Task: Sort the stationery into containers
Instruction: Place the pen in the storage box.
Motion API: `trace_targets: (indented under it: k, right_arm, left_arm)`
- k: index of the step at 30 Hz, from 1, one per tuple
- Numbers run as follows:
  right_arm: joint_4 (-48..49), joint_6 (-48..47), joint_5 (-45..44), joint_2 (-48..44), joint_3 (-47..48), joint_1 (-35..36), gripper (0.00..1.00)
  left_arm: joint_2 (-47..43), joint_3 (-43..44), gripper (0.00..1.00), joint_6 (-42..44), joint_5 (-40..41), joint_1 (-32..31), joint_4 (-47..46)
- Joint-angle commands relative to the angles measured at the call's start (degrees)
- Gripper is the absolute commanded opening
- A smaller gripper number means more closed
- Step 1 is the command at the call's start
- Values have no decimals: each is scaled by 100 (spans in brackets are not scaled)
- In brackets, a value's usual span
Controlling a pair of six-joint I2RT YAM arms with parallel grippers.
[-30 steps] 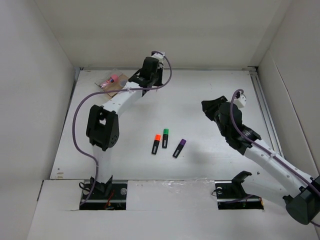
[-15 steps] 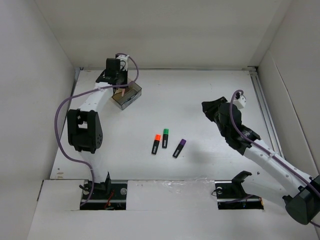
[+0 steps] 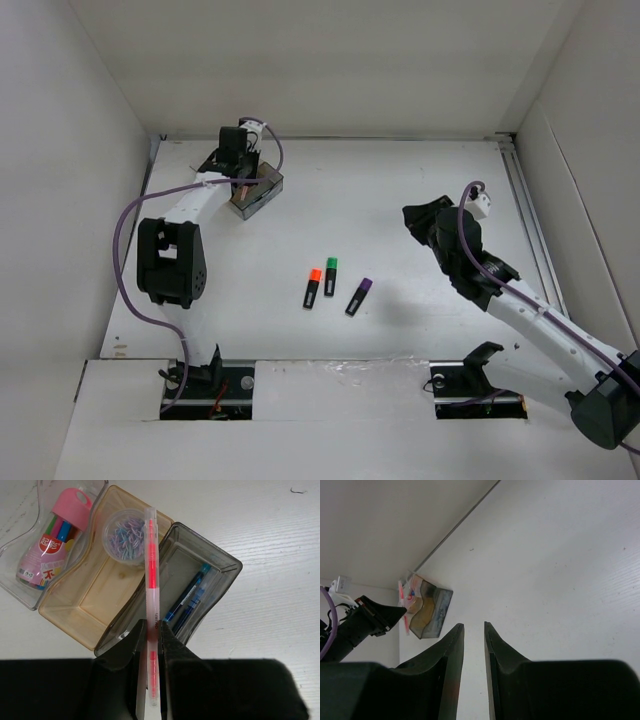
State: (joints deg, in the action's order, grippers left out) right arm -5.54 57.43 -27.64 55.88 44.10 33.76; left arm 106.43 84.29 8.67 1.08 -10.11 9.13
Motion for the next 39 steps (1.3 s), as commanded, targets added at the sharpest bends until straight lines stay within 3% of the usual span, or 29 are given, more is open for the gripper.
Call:
trace_targets:
  k: [1,19,23,31,36,39]
  right_arm:
    - [264,-4,30,-103,73,-27,29]
    - [264,-56,30,-156,73,-80,29]
    - [264,-56,-22,-156,73,-80,29]
    - [264,-56,109,-156,73,-80,29]
    - [264,-56,57,-156,73,-80,29]
    - [264,-56,118,-156,73,-80,29]
  left_arm:
    - [-202,-71,0,118,112,9,-245]
    - [176,-176,1,170,191,-44,-402]
    - [238,-176,9,170,304,-44,-403]
    - [115,-176,33,170,366,-149,-403]
    - [-87,-142,37,118,437,-263,-386]
    - [-385,16,29,-179,375,-342,-332]
